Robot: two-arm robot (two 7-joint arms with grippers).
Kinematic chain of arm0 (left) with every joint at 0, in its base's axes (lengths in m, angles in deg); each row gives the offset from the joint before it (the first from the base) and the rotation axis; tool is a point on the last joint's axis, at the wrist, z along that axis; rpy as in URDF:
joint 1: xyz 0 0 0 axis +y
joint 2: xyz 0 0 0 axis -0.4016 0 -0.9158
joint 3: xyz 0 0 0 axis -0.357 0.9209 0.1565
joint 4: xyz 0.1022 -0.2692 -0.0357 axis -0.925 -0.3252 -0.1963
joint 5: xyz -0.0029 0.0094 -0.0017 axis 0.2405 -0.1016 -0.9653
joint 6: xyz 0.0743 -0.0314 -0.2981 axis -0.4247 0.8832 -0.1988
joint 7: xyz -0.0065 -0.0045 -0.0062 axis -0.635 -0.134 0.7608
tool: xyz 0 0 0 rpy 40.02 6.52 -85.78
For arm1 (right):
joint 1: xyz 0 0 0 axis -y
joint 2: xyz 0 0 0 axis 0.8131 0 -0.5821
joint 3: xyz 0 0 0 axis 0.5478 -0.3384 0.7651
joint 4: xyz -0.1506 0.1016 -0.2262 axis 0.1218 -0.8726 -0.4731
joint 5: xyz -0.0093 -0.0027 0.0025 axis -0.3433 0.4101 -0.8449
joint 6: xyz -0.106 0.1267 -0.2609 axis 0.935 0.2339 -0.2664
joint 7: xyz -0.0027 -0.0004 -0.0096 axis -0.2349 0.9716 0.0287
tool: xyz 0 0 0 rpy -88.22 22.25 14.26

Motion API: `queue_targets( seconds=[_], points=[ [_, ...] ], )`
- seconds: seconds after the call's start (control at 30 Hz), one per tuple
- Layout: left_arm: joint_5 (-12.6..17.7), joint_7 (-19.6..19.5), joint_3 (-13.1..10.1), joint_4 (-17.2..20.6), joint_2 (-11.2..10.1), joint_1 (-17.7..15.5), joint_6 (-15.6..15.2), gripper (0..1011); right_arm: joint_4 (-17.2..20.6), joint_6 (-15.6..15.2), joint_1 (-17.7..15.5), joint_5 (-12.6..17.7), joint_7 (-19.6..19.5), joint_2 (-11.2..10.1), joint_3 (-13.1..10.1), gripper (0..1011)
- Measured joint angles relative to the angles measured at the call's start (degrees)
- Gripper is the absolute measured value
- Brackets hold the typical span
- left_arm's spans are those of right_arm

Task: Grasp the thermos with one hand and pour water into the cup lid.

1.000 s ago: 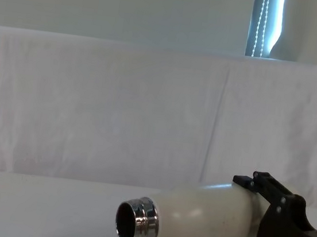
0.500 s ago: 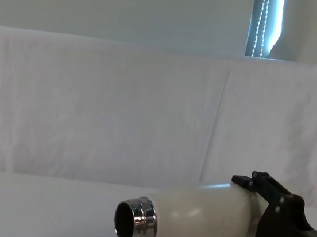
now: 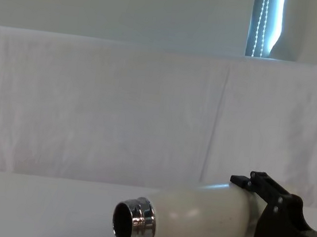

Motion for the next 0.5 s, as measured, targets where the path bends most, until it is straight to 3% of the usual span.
queue_targets(
  seconds=[0.5],
  points=[
    [-0.01, 0.0, 0.0, 0.0, 0.0, 0.0, 0.0, 1001, 0.03, -0.04, -0.05, -0.07, 0.01, -0.14, -0.03, 955]
  ],
)
